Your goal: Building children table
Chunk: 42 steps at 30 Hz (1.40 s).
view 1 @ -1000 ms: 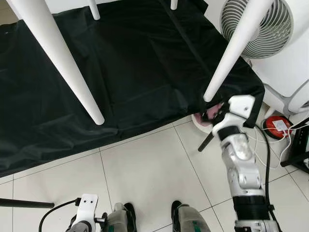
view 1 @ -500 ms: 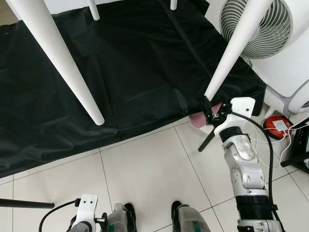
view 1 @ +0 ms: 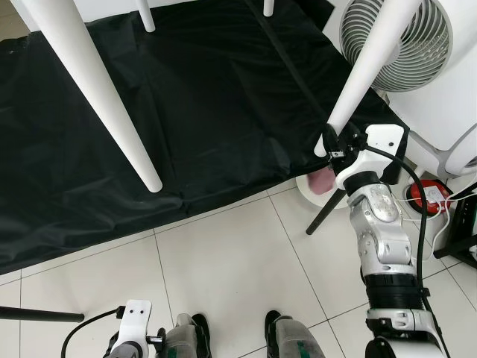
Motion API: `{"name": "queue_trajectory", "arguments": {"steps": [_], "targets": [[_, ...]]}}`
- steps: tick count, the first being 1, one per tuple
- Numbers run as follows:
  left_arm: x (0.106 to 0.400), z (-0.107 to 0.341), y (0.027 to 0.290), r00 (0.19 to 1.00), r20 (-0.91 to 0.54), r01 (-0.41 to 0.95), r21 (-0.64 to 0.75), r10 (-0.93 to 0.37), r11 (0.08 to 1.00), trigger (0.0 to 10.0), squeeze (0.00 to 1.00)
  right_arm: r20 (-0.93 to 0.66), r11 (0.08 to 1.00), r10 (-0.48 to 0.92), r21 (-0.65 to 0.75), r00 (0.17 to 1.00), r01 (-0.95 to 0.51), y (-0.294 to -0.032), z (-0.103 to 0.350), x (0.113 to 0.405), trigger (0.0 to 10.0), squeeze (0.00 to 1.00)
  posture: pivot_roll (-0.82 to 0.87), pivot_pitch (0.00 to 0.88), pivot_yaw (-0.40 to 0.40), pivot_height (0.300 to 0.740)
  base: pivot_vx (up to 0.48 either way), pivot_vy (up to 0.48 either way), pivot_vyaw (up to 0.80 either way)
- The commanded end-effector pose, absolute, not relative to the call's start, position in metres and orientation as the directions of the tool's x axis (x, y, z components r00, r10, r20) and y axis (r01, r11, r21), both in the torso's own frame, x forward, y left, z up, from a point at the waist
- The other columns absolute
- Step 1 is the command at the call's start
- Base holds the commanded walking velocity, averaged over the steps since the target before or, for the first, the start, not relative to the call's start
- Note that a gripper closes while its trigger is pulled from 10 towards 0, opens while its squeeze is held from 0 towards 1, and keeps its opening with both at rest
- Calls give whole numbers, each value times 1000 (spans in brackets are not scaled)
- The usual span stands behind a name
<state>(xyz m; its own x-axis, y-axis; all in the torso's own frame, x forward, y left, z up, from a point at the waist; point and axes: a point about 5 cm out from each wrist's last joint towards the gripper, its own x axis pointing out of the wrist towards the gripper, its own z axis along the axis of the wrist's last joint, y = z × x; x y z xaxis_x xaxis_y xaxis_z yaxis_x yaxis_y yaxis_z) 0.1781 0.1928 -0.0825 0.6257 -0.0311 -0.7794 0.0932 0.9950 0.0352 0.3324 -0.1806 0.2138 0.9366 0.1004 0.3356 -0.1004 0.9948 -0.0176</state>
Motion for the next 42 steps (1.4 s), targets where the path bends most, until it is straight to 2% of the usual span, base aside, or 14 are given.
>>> {"name": "queue_trajectory", "arguments": {"steps": [1,11,17,18,23,24,34,36,38,42], "targets": [[157,-93,189,557,-829,102,20,-40,995,10000,0,341,997,81,-21,936,-79,-185,216,335,10000,0,-116,179,60,740,0,0,0],[154,-94,190,551,-833,103,19,-41,994,10000,0,372,998,64,-35,926,-55,-196,228,348,10000,0,-119,198,71,740,0,0,0],[154,-94,190,551,-833,103,18,-42,995,10000,0,380,997,73,-35,922,-64,-195,227,345,10000,0,-114,209,66,740,0,0,0],[153,-94,192,549,-835,103,20,-40,994,10000,0,392,997,78,-37,917,-69,-195,227,342,10000,1000,-110,216,65,740,0,0,0],[151,-95,194,545,-838,103,26,-35,994,10000,0,426,997,78,-45,901,-65,-193,229,333,10000,1000,-107,220,71,740,0,0,0],[150,-95,195,544,-838,101,27,-32,994,10000,0,442,997,82,-39,893,-73,-189,229,326,10000,0,-107,220,71,740,0,0,0],[149,-95,195,542,-840,105,27,-34,994,10000,0,434,988,151,-78,888,-130,-176,206,300,10000,0,-109,213,76,740,0,0,0],[150,-95,195,544,-838,107,27,-36,994,10000,0,372,975,219,-123,902,-185,-169,179,283,10000,0,-104,205,74,740,0,0,0],[150,-95,195,544,-838,107,27,-36,994,10000,0,372,975,219,-123,902,-185,-169,179,283,10000,0,-104,205,74,740,0,0,0],[151,-94,198,548,-836,112,37,-31,993,10000,0,244,956,284,-143,927,-255,-163,136,261,10000,0,-100,195,73,740,0,0,0]]}}
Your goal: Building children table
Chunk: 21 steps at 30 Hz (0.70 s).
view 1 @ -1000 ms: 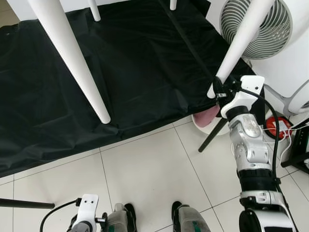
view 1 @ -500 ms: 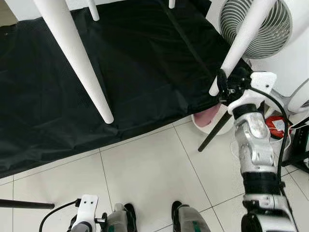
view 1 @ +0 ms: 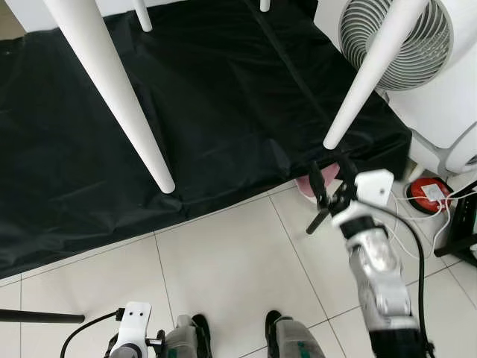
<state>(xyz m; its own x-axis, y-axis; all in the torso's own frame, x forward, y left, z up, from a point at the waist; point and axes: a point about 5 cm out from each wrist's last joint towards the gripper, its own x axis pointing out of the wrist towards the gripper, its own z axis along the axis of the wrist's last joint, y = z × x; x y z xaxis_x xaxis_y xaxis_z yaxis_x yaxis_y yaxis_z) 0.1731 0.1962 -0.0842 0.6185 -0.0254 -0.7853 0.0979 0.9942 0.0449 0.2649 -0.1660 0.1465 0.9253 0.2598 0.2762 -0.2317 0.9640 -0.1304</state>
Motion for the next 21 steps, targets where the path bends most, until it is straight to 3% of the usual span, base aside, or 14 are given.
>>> {"name": "queue_trajectory", "arguments": {"steps": [1,12,13,15,21], "targets": [[152,-93,200,548,-836,116,41,-30,992,10000,0,191,953,289,-146,938,-264,-165,120,256,10000,0,-98,189,79,740,0,0,0],[160,-89,208,557,-830,166,84,-23,983,10000,0,-100,977,191,-71,976,-199,-186,43,243,10000,0,-83,181,87,740,0,0,0],[167,-86,207,575,-818,165,81,-29,983,10000,0,-181,984,152,-61,972,-165,-191,24,243,10000,0,-79,175,85,740,0,0,0],[167,-86,207,575,-818,165,81,-29,983,10000,0,-181,984,152,-61,972,-165,-191,24,243,10000,0,-79,175,85,740,0,0,0],[183,-79,206,619,-785,169,150,13,974,10000,0,-437,988,110,-54,893,-148,-193,-26,231,10000,0,-57,159,68,740,0,0,0]]}}
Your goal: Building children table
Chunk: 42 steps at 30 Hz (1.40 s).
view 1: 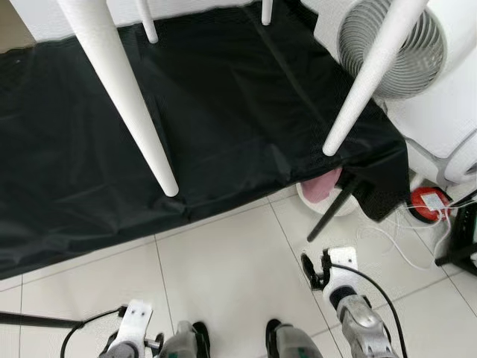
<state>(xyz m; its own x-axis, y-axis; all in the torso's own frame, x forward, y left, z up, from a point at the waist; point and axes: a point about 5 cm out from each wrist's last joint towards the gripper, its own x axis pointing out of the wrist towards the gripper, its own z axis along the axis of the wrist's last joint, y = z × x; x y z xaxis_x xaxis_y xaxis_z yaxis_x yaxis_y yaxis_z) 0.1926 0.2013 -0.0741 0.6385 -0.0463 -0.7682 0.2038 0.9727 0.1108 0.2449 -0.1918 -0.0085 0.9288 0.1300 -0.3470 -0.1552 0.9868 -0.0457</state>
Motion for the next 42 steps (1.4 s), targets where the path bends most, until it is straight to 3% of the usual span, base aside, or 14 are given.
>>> {"name": "queue_trajectory", "arguments": {"steps": [1,9,16,24,30,36,42], "targets": [[185,-78,206,629,-777,152,154,24,976,10000,0,-490,988,68,-90,869,-128,-195,-35,227,10000,0,-55,155,68,740,0,0,0],[187,-77,203,665,-745,113,166,50,980,10000,0,-595,986,21,-121,803,-116,-197,-53,215,10000,0,-45,129,57,740,0,0,0],[179,-81,201,633,-773,60,92,33,994,10000,0,-699,989,13,-97,715,-114,-197,-68,200,10000,0,-29,93,43,740,0,0,0],[170,-87,195,604,-797,93,47,-18,995,10000,0,-777,990,-5,-92,630,-106,-198,-81,180,10000,0,-43,61,40,740,0,0,0],[165,-89,192,590,-806,112,27,-45,993,10000,0,-777,990,9,-80,629,-113,-197,-82,177,10000,0,-62,44,43,740,0,0,0],[162,-91,182,569,-814,233,27,-114,972,10000,0,-763,971,125,-36,634,-235,-183,-82,179,10000,0,-89,46,65,740,0,0,0],[162,-91,178,562,-816,258,15,-137,966,10000,0,-776,971,123,-35,618,-238,-183,-84,175,10000,0,-92,50,65,740,0,0,0]]}}
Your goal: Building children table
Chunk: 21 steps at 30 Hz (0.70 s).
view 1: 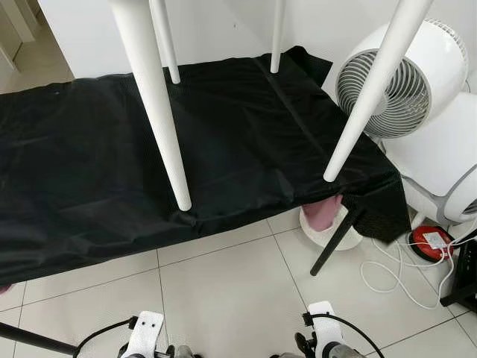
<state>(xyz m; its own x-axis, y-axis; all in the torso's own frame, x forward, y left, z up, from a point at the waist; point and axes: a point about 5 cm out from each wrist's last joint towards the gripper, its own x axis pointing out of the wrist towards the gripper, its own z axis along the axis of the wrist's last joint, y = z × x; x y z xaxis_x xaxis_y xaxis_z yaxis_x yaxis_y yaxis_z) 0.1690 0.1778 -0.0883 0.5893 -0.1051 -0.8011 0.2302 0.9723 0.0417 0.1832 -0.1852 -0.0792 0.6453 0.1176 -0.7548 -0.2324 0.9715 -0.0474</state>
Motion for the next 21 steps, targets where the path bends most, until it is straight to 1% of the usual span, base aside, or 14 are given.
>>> {"name": "queue_trajectory", "arguments": {"steps": [1,2,6,9,21], "targets": [[161,-91,178,562,-816,259,19,-135,966,10000,0,-777,972,121,-35,617,-234,-184,-84,175,10000,0,-87,50,60,740,0,0,0],[161,-91,178,562,-816,259,19,-135,966,10000,0,-777,972,121,-35,617,-234,-184,-84,175,10000,0,-87,50,60,740,0,0,0],[162,-91,184,575,-814,181,29,-82,983,10000,0,-782,973,121,-30,611,-231,-185,-85,173,10000,0,-83,53,56,740,0,0,0],[163,-91,187,573,-818,175,56,-55,983,10000,0,-788,972,115,-36,604,-232,-187,-85,172,10000,0,-85,62,57,740,0,0,0],[160,-91,192,569,-822,138,64,-26,988,10000,0,-806,978,92,-37,585,-205,-189,-89,164,10000,0,-85,82,65,740,0,0,0]]}}
